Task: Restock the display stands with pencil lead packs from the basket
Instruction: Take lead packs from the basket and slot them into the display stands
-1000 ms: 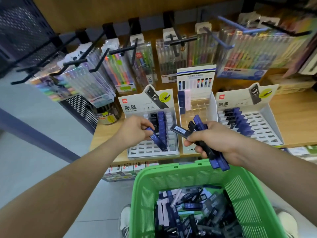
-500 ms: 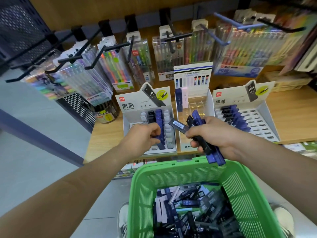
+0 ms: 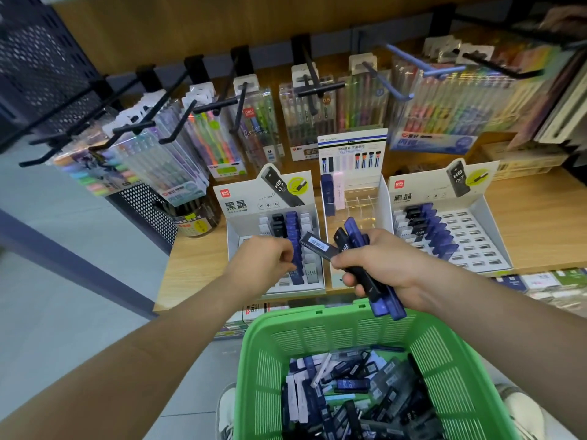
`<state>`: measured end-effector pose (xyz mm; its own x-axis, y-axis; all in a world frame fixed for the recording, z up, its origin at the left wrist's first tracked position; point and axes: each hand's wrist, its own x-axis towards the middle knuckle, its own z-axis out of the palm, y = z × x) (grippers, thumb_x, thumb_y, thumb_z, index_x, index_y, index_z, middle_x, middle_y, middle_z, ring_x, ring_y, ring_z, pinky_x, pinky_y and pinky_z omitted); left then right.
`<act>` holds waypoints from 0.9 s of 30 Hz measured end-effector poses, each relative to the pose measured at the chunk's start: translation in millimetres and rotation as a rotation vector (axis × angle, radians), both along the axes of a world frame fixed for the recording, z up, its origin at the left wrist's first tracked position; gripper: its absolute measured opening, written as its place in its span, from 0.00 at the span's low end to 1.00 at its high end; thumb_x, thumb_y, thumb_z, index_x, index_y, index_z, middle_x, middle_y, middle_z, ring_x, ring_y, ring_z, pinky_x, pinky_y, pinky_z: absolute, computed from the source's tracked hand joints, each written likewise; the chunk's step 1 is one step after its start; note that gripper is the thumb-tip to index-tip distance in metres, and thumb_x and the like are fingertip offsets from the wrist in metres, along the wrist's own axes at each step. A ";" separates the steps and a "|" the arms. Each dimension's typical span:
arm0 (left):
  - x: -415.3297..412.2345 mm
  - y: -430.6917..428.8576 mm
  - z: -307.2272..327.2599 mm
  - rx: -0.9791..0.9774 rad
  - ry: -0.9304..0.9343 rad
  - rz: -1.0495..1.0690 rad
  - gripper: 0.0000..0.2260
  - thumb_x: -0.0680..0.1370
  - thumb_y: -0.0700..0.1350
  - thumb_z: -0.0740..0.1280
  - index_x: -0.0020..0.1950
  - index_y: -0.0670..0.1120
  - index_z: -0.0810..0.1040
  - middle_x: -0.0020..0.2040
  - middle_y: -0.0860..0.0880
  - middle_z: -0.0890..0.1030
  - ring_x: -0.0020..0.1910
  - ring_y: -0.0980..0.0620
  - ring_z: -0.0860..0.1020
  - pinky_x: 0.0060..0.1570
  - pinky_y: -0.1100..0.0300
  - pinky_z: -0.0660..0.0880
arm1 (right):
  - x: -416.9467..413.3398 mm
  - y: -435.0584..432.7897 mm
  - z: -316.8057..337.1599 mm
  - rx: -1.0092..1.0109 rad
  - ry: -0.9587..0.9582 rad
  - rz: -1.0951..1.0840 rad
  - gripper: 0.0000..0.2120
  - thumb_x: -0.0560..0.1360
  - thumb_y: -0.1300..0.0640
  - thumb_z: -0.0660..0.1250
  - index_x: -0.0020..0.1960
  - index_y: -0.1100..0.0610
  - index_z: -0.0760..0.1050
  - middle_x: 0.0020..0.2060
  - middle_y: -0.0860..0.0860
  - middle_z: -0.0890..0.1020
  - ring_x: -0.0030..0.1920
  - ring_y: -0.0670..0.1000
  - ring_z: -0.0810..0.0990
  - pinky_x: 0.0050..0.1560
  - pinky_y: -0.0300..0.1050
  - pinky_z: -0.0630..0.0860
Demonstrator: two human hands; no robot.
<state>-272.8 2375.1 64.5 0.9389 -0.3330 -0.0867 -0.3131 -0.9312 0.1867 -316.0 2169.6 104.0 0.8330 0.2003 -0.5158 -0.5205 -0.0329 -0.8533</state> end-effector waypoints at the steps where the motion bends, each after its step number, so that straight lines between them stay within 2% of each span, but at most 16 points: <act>1: 2.8 0.1 6.6 -0.014 0.008 0.010 0.04 0.75 0.49 0.71 0.43 0.50 0.80 0.40 0.53 0.80 0.39 0.53 0.76 0.37 0.61 0.68 | -0.3 0.0 0.4 0.011 -0.001 0.000 0.05 0.76 0.67 0.68 0.45 0.61 0.72 0.25 0.52 0.77 0.26 0.49 0.74 0.23 0.40 0.71; 3: 7.4 1.0 24.6 -0.270 0.090 0.114 0.01 0.75 0.44 0.71 0.44 0.49 0.83 0.39 0.55 0.82 0.38 0.57 0.78 0.40 0.64 0.75 | -0.4 0.2 1.0 0.041 0.003 -0.005 0.05 0.75 0.67 0.68 0.45 0.61 0.73 0.26 0.52 0.76 0.26 0.49 0.73 0.23 0.40 0.71; 5: 8.5 3.3 47.8 -0.704 0.340 0.226 0.09 0.75 0.36 0.70 0.47 0.49 0.84 0.41 0.53 0.84 0.39 0.57 0.80 0.42 0.64 0.78 | -0.8 1.0 1.6 0.069 0.011 -0.008 0.05 0.75 0.67 0.69 0.45 0.61 0.74 0.27 0.53 0.76 0.26 0.50 0.73 0.23 0.40 0.71; 6: 7.8 4.4 57.2 -0.823 0.462 0.206 0.13 0.74 0.33 0.70 0.50 0.50 0.83 0.44 0.53 0.85 0.41 0.57 0.81 0.44 0.64 0.79 | -0.9 1.7 2.2 0.080 0.012 -0.010 0.05 0.75 0.67 0.70 0.45 0.61 0.74 0.28 0.53 0.77 0.26 0.49 0.72 0.23 0.39 0.71; 7: 5.6 4.3 64.6 -0.793 0.506 0.133 0.16 0.73 0.32 0.71 0.52 0.52 0.83 0.47 0.55 0.84 0.45 0.58 0.81 0.48 0.64 0.78 | -0.9 2.1 2.9 0.090 0.010 -0.015 0.05 0.75 0.67 0.70 0.45 0.61 0.75 0.28 0.53 0.77 0.25 0.49 0.72 0.23 0.39 0.71; 8: 2.8 3.3 68.8 -0.671 0.481 0.033 0.17 0.72 0.35 0.73 0.55 0.54 0.83 0.49 0.57 0.83 0.48 0.59 0.80 0.51 0.66 0.76 | -0.8 2.6 3.7 0.104 0.007 -0.021 0.04 0.75 0.66 0.70 0.45 0.61 0.76 0.29 0.54 0.79 0.24 0.48 0.72 0.22 0.38 0.71; 9: -1.3 0.5 70.2 -0.483 0.375 -0.070 0.16 0.71 0.40 0.75 0.56 0.55 0.82 0.51 0.58 0.82 0.50 0.60 0.78 0.54 0.68 0.74 | -0.7 3.1 4.6 0.115 0.006 -0.029 0.03 0.75 0.66 0.71 0.46 0.61 0.76 0.31 0.54 0.81 0.24 0.47 0.72 0.22 0.37 0.70; 11: -10.3 -6.7 67.9 -0.095 -0.004 -0.292 0.14 0.72 0.49 0.74 0.58 0.55 0.82 0.50 0.55 0.79 0.52 0.55 0.73 0.55 0.62 0.69 | -0.2 3.9 6.3 0.137 0.013 -0.047 0.03 0.76 0.63 0.71 0.48 0.61 0.78 0.37 0.58 0.84 0.23 0.45 0.71 0.22 0.37 0.70; 12: -13.7 -10.0 65.6 -0.008 -0.131 -0.359 0.12 0.74 0.50 0.72 0.58 0.54 0.82 0.49 0.53 0.79 0.51 0.53 0.72 0.52 0.59 0.68 | 0.5 4.1 7.0 0.159 0.026 -0.068 0.06 0.76 0.60 0.70 0.50 0.62 0.78 0.39 0.60 0.85 0.22 0.45 0.71 0.21 0.37 0.69; 13: -16.6 -12.1 63.1 -0.006 -0.157 -0.363 0.10 0.76 0.50 0.70 0.56 0.52 0.83 0.47 0.51 0.79 0.49 0.51 0.72 0.49 0.57 0.68 | 1.4 4.0 7.6 0.189 0.041 -0.100 0.09 0.77 0.57 0.70 0.52 0.62 0.77 0.40 0.61 0.85 0.22 0.45 0.70 0.21 0.37 0.69; 15: -20.4 -15.0 59.5 -0.183 -0.003 -0.203 0.07 0.77 0.47 0.69 0.51 0.47 0.84 0.41 0.49 0.80 0.42 0.52 0.76 0.41 0.59 0.69 | 3.8 2.5 8.9 0.255 0.058 -0.173 0.14 0.77 0.51 0.69 0.53 0.61 0.77 0.39 0.59 0.85 0.21 0.46 0.70 0.20 0.37 0.68; 17: -24.6 -18.7 58.5 -0.539 0.255 0.083 0.04 0.76 0.43 0.70 0.47 0.42 0.82 0.36 0.46 0.80 0.32 0.55 0.76 0.35 0.62 0.73 | 4.9 0.9 9.7 0.278 0.040 -0.215 0.16 0.74 0.47 0.72 0.52 0.60 0.77 0.38 0.55 0.84 0.22 0.46 0.70 0.20 0.37 0.68; 20: -31.5 -25.7 56.9 -0.994 0.505 0.279 0.13 0.73 0.34 0.71 0.56 0.37 0.74 0.35 0.41 0.82 0.30 0.53 0.80 0.34 0.61 0.80 | 1.6 1.7 7.7 0.224 -0.009 -0.157 0.16 0.67 0.53 0.77 0.50 0.59 0.78 0.37 0.53 0.81 0.24 0.45 0.70 0.21 0.37 0.69; 22: -31.8 -27.1 56.6 -1.099 0.557 0.282 0.22 0.72 0.31 0.71 0.64 0.42 0.69 0.34 0.43 0.82 0.31 0.51 0.81 0.35 0.59 0.81 | -1.4 4.5 5.8 0.171 -0.017 -0.086 0.10 0.71 0.58 0.76 0.49 0.59 0.78 0.30 0.50 0.78 0.24 0.45 0.71 0.22 0.37 0.69; 24: -31.6 -27.3 55.6 -1.108 0.562 0.253 0.28 0.72 0.30 0.71 0.67 0.49 0.68 0.34 0.43 0.83 0.33 0.49 0.82 0.37 0.57 0.82 | -2.5 6.3 4.2 0.100 -0.029 -0.051 0.08 0.74 0.59 0.74 0.49 0.60 0.78 0.24 0.48 0.76 0.23 0.45 0.71 0.22 0.38 0.69; 27: -33.3 -28.5 51.8 -1.068 0.544 0.219 0.27 0.73 0.31 0.71 0.67 0.52 0.70 0.34 0.44 0.83 0.34 0.50 0.82 0.37 0.58 0.81 | -3.0 6.6 2.9 0.016 -0.061 -0.030 0.06 0.75 0.61 0.72 0.48 0.59 0.76 0.21 0.49 0.74 0.20 0.45 0.70 0.21 0.38 0.69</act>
